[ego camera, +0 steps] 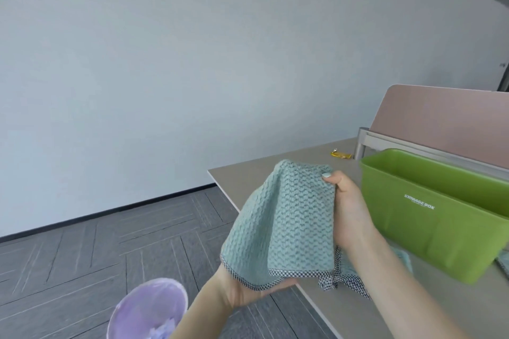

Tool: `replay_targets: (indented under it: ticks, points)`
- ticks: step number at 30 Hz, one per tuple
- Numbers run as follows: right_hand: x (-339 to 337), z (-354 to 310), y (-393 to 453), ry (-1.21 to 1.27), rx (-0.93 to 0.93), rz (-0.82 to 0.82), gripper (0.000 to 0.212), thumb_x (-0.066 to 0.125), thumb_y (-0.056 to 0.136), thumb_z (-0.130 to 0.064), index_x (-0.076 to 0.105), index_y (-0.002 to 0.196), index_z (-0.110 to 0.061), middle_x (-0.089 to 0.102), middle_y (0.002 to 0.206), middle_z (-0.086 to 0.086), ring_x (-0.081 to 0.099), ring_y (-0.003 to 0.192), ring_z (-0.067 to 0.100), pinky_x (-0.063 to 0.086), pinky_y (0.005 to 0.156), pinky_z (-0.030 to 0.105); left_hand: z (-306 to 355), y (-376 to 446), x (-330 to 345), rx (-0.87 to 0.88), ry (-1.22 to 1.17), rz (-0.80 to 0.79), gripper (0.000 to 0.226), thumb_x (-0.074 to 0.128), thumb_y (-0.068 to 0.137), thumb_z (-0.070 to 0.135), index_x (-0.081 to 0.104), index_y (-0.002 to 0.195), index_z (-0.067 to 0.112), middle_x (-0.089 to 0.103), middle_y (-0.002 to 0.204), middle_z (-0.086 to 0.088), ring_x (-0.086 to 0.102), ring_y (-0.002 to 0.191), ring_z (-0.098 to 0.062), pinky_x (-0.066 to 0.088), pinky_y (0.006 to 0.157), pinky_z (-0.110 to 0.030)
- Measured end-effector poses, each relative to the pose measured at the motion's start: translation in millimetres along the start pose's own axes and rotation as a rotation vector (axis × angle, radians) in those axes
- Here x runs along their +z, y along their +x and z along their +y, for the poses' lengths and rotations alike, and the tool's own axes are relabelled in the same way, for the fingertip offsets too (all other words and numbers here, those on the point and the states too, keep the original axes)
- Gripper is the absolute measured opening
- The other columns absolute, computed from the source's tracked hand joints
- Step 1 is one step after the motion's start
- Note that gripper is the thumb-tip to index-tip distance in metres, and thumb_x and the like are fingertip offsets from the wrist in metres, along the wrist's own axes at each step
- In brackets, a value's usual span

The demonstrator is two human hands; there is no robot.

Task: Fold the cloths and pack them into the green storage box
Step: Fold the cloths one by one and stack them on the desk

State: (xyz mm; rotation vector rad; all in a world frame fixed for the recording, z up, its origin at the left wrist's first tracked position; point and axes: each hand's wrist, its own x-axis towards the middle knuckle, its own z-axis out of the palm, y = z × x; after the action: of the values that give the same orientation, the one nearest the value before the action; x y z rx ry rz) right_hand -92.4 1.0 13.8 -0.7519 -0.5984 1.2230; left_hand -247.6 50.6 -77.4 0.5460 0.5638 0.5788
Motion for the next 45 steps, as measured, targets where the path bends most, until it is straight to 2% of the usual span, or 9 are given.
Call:
replay_targets:
  ticks: [4, 10, 13, 19, 25, 30, 34, 40, 45]
  points:
    - [-12, -2, 1, -0.006, -0.030, 0.096, 0.028, 0.035, 0.088, -0.017, 0.060, 0.079, -0.006, 0.069, 0.058, 0.006, 0.065, 0.047, 0.017, 0.041, 0.063, 0.034, 19, -3, 3, 0.174, -0.086, 0.095, 0.055, 0.030, 0.099, 0.036, 0.036, 0.138, -0.002, 0.064, 0.060, -0.023, 0.054, 0.064, -0.044, 0.043, 0.027, -0.022]
    - [-23, -6, 4, -0.073, -0.035, 0.169, 0.028, 0.038, 0.085, -0.017, 0.062, 0.085, -0.004, 0.071, 0.065, 0.008, 0.066, 0.056, 0.021, 0.044, 0.064, 0.034, 58, -2, -17, 0.309, 0.070, -0.160, 0.079, 0.071, 0.055, 0.068, 0.070, 0.111, 0.011, 0.065, 0.121, -0.014, 0.066, 0.104, -0.030, 0.054, 0.086, -0.044]
    - [-26, -2, 5, -0.105, -0.039, 0.209, 0.026, 0.040, 0.084, -0.017, 0.062, 0.089, -0.004, 0.072, 0.070, 0.009, 0.062, 0.072, 0.025, 0.046, 0.067, 0.036, 71, -9, -27, 0.337, 0.211, -0.273, 0.078, 0.087, 0.042, 0.053, 0.072, 0.105, 0.010, 0.069, 0.113, -0.013, 0.068, 0.099, -0.026, 0.057, 0.075, -0.037]
    - [-37, 3, 4, -0.166, -0.038, 0.187, 0.027, 0.045, 0.088, -0.020, 0.064, 0.099, -0.004, 0.073, 0.089, 0.012, 0.063, 0.088, 0.028, 0.048, 0.080, 0.040, 95, -11, -27, 0.471, 0.642, 0.014, 0.025, 0.057, 0.087, 0.017, 0.070, 0.096, -0.002, 0.073, 0.099, -0.016, 0.070, 0.086, -0.021, 0.057, 0.078, -0.032]
    - [-59, 4, 11, -0.327, -0.079, 0.175, 0.012, 0.053, 0.089, -0.015, 0.059, 0.098, -0.010, 0.068, 0.103, 0.008, 0.063, 0.093, 0.020, 0.049, 0.079, 0.036, 119, -9, -22, 0.845, 0.884, 0.371, 0.043, 0.068, 0.082, 0.029, 0.060, 0.074, -0.012, 0.056, 0.084, -0.006, 0.051, 0.081, -0.017, 0.037, 0.072, -0.033]
    - [-72, 6, 18, -0.330, -0.100, 0.277, 0.024, 0.059, 0.087, -0.011, 0.055, 0.111, -0.012, 0.067, 0.106, 0.007, 0.065, 0.092, 0.019, 0.052, 0.081, 0.036, 136, -11, 2, 1.049, 0.995, 0.433, 0.031, 0.067, 0.084, 0.025, 0.068, 0.076, -0.004, 0.057, 0.114, 0.020, 0.052, 0.104, 0.000, 0.034, 0.086, -0.027]
    - [-64, 7, 22, -0.749, -0.199, 0.411, 0.024, 0.059, 0.088, -0.024, 0.057, 0.112, -0.020, 0.059, 0.110, 0.007, 0.059, 0.093, 0.015, 0.049, 0.086, 0.036, 151, -10, 29, 1.011, 1.085, 0.339, 0.047, 0.067, 0.074, 0.047, 0.066, 0.067, 0.001, 0.058, 0.071, 0.005, 0.051, 0.065, -0.009, 0.036, 0.070, -0.027]
    - [-17, -3, 23, -1.095, -0.369, 0.028, 0.039, 0.063, 0.083, -0.038, 0.052, 0.120, -0.032, 0.051, 0.125, -0.019, 0.043, 0.121, -0.001, 0.030, 0.096, 0.022, 166, -20, 93, 0.967, 1.375, 0.126, 0.035, 0.066, 0.084, 0.031, 0.061, 0.070, -0.002, 0.054, 0.065, -0.003, 0.048, 0.061, -0.008, 0.039, 0.058, -0.021]
    - [17, -4, 25, -0.838, -0.291, -0.330, 0.039, 0.064, 0.080, -0.028, 0.056, 0.117, -0.023, 0.064, 0.118, -0.013, 0.058, 0.112, 0.002, 0.046, 0.092, 0.018, 176, -34, 125, 0.693, 1.567, -0.195, 0.009, 0.063, 0.087, 0.019, 0.066, 0.082, 0.011, 0.066, 0.075, 0.008, 0.061, 0.070, -0.002, 0.050, 0.066, -0.016]
